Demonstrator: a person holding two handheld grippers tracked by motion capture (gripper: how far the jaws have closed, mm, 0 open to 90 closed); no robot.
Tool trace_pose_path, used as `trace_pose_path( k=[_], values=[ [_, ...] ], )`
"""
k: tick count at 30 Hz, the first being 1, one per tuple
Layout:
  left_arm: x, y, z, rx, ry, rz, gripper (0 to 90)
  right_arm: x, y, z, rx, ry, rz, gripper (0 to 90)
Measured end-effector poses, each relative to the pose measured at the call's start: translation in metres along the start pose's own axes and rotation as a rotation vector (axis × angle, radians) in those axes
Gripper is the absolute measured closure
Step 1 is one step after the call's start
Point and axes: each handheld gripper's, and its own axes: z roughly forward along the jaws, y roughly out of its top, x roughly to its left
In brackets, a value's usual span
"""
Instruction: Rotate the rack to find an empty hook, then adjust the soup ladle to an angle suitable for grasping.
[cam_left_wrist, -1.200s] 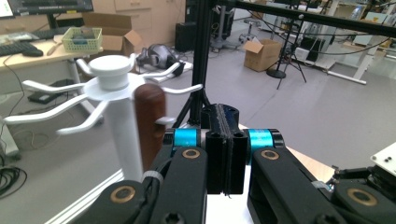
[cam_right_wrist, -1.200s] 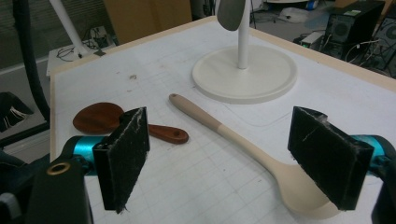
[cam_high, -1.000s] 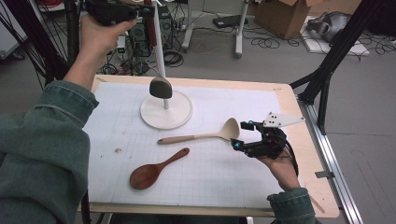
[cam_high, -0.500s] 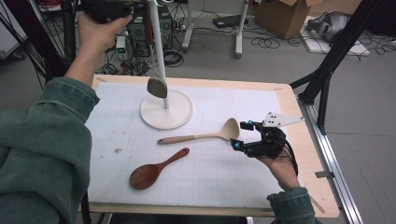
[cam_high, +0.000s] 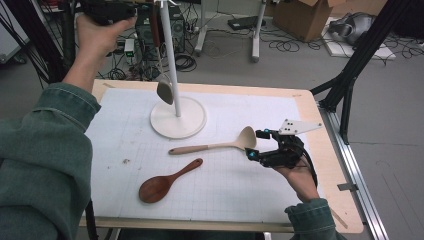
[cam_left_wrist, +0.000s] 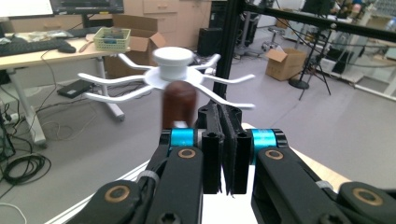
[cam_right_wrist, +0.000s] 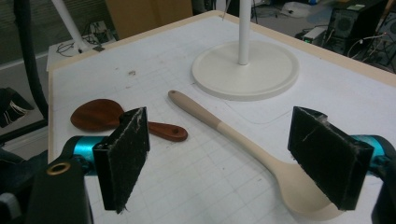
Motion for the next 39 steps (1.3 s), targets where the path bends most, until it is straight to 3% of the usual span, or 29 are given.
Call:
trace_pose_path(
  k=[5, 14, 23, 39],
  values=[
    [-0.001, -0.007, -0.008, 0.015, -0.025, 0.018, 80.9, 0.0, 0.0, 0.002, 0.009, -0.013, 0.005, 20.2],
    [-0.002, -0.035, -0.023, 0.049, -0.052, 0.023, 70.6, 0.0, 0.003, 0.008, 0.032, -0.036, -0.018, 20.2],
    [-0.002, -0.072, -0.029, 0.101, -0.066, 0.034, 59.0, 0.001, 0.003, 0.015, 0.068, -0.049, -0.027, 20.2],
    [-0.021, -0.14, -0.029, 0.106, -0.124, 0.04, 41.1, 0.0, -0.001, 0.031, 0.111, -0.054, -0.033, 20.2]
  ],
)
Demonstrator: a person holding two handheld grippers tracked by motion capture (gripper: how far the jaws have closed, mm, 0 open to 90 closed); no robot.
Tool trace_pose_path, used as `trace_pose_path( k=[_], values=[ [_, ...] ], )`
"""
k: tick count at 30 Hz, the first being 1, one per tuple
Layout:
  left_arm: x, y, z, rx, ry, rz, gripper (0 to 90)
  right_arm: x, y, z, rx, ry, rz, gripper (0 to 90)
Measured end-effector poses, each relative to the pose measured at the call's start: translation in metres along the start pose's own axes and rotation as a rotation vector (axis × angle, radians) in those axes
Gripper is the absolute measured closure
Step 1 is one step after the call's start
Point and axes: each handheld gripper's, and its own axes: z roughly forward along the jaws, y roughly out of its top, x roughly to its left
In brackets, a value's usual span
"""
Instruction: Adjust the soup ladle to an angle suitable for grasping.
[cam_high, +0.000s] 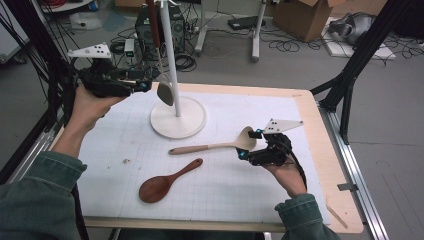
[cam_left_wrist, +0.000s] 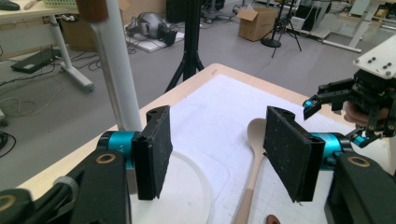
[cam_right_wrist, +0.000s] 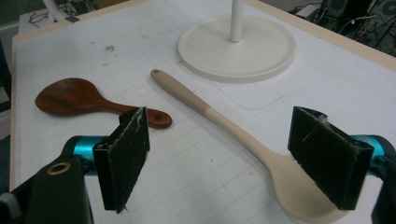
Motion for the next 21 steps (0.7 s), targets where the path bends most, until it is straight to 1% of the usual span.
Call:
trace_pose_path(
  k=[1, 4, 7, 8, 11, 15, 17, 20, 21],
  values=[
    [-0.002, -0.004, 0.0, -0.002, 0.0, -0.001, 39.7, 0.0, 0.0, 0.001, 0.005, -0.003, -0.007, 20.2],
    [-0.008, -0.018, 0.0, -0.005, 0.004, -0.007, 37.8, -0.001, 0.0, 0.005, 0.026, -0.001, -0.009, 20.2],
    [-0.014, -0.033, -0.001, -0.002, 0.01, -0.007, 36.4, 0.0, 0.0, 0.006, 0.027, -0.002, -0.016, 20.2],
    [-0.015, -0.039, -0.001, -0.011, 0.01, -0.017, 36.2, 0.0, 0.0, 0.006, 0.032, -0.004, -0.021, 20.2],
    [-0.017, -0.053, -0.003, -0.001, 0.015, -0.025, 34.7, -0.001, -0.001, 0.008, 0.05, -0.002, -0.024, 20.2],
    [-0.02, -0.072, -0.004, 0.014, 0.014, -0.039, 31.8, -0.002, -0.001, 0.011, 0.058, -0.006, -0.027, 20.2],
    [-0.021, -0.079, -0.005, 0.019, 0.025, -0.043, 28.2, -0.001, -0.001, 0.014, 0.067, -0.003, -0.026, 20.2],
    [-0.022, -0.088, -0.009, 0.012, 0.027, -0.048, 27.6, -0.003, -0.001, 0.019, 0.078, -0.002, -0.028, 20.2],
    [-0.023, -0.091, -0.01, 0.013, 0.035, -0.049, 26.7, -0.003, -0.001, 0.02, 0.085, 0.0, -0.029, 20.2]
  ],
)
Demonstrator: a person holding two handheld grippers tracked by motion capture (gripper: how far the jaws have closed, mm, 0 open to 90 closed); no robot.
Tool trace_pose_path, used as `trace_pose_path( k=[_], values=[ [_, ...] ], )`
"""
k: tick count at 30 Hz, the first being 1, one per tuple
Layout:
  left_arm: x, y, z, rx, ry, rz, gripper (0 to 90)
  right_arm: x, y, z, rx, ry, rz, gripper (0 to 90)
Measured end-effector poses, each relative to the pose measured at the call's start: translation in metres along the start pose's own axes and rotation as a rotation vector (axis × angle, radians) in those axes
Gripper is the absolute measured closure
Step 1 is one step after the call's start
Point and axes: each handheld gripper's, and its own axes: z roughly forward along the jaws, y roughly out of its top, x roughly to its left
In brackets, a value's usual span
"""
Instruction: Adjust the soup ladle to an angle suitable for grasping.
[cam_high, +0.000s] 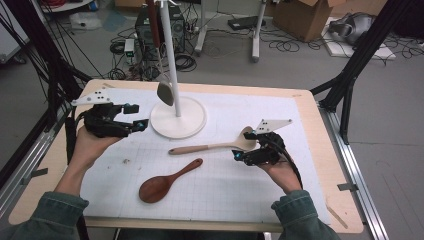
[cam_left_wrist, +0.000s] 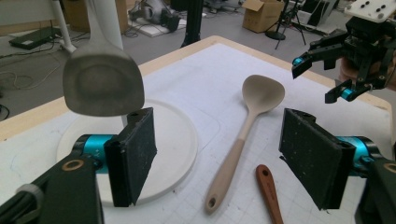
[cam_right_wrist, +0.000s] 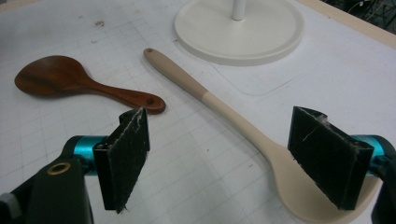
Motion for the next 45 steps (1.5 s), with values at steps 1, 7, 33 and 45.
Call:
trace_pose_path(
  k=[1, 7, 33, 45],
  values=[
    [-0.001, -0.003, -0.001, -0.002, -0.001, 0.0, 26.5, -0.001, 0.0, 0.001, 0.003, 0.0, -0.001, 20.2],
    [-0.003, -0.021, -0.008, 0.005, 0.021, -0.003, 24.7, -0.002, 0.003, 0.01, 0.017, 0.002, -0.001, 20.5],
    [-0.01, -0.051, -0.003, 0.025, 0.057, 0.009, 21.2, -0.02, 0.01, 0.074, 0.19, 0.041, -0.044, 43.5],
    [-0.01, -0.057, -0.003, 0.025, 0.054, 0.013, 21.2, -0.023, 0.009, 0.097, 0.236, 0.05, -0.041, 43.7]
  ],
)
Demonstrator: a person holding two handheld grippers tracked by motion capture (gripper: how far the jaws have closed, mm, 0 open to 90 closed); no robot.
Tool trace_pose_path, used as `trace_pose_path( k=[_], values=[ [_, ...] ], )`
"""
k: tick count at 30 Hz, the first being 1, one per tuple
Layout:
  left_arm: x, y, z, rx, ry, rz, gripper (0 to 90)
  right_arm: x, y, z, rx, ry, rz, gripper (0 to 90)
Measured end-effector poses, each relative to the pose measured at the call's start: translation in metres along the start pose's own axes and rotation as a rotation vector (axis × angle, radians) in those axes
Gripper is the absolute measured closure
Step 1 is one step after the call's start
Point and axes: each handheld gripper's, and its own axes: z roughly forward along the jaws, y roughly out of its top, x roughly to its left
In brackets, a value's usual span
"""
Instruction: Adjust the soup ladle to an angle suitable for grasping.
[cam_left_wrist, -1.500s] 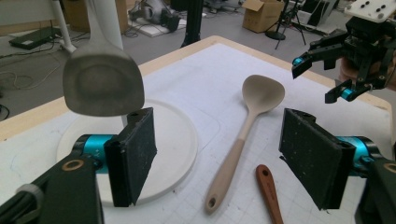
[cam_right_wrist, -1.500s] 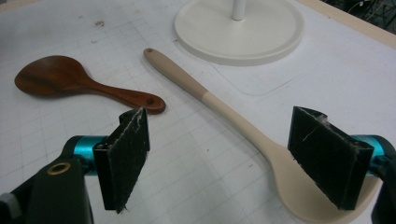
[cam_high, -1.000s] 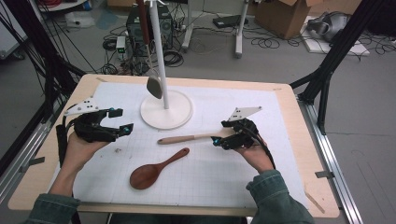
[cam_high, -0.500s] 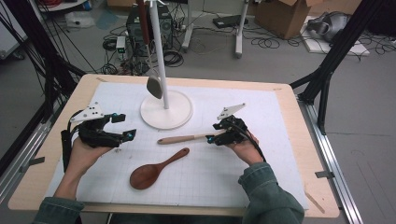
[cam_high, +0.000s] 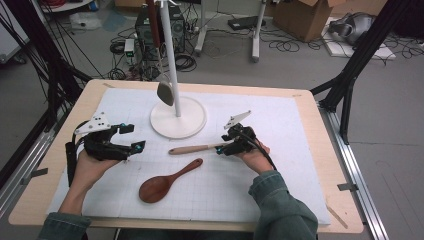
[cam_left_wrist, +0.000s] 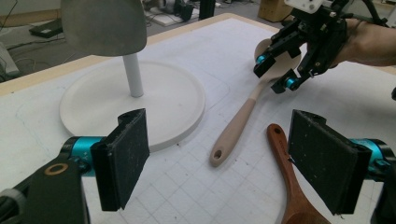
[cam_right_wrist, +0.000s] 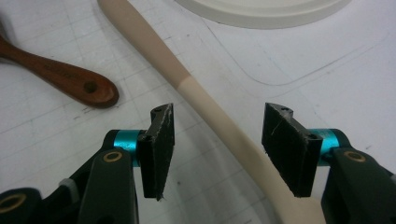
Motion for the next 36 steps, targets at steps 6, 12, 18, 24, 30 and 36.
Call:
trace_pose_path(
  k=[6, 12, 18, 24, 30, 36],
  values=[
    [0.0, -0.001, -0.001, -0.001, -0.001, -0.003, 21.3, -0.002, 0.004, 0.01, 0.029, 0.005, -0.028, 44.7],
    [0.002, -0.002, -0.003, -0.01, -0.008, -0.013, 21.4, -0.002, 0.005, 0.019, 0.064, 0.007, -0.049, 46.1],
    [0.003, -0.003, -0.003, -0.008, -0.009, -0.014, 21.4, -0.001, 0.007, 0.024, 0.095, 0.002, -0.062, 50.3],
    [0.004, -0.003, -0.004, -0.012, -0.009, -0.016, 21.6, 0.0, 0.007, 0.023, 0.102, -0.003, -0.083, 55.2],
    [0.004, -0.004, -0.004, -0.011, -0.009, -0.019, 21.7, 0.003, 0.01, 0.021, 0.124, -0.012, -0.13, 58.1],
    [0.005, -0.004, -0.004, -0.012, -0.01, -0.019, 21.9, 0.003, 0.011, 0.02, 0.142, 0.001, -0.15, 59.8]
  ],
)
